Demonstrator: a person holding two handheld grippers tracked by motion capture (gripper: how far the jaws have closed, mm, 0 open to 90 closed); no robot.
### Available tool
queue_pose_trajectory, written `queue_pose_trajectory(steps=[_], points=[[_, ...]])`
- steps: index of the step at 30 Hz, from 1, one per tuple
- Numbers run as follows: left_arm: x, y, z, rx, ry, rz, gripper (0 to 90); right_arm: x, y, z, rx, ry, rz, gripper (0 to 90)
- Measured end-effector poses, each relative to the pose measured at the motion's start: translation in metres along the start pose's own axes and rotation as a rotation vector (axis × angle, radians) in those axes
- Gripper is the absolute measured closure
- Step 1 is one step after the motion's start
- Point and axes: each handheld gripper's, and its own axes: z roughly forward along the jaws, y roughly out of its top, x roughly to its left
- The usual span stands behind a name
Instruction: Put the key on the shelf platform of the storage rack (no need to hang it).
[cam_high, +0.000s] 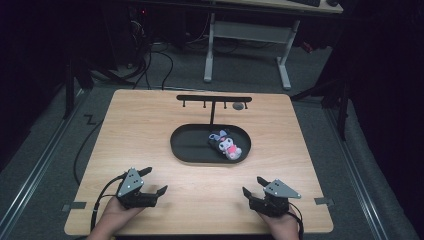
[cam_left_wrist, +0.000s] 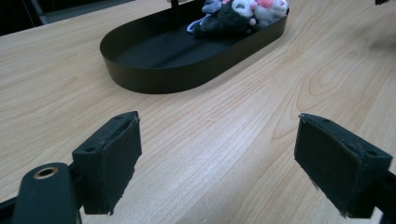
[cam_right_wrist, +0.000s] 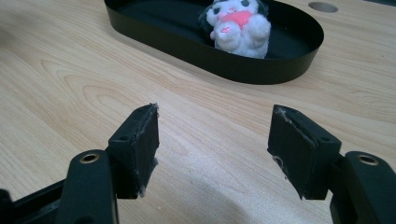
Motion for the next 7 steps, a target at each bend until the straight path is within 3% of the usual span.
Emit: queue_pose_trajectory(steps=[7], points=[[0.0001,-0.0009,-0.0029,0.001,0.005,0.000,15.4,-0.0061,-0.0011,0.0018,-0.012,0.016,0.035,34.2]])
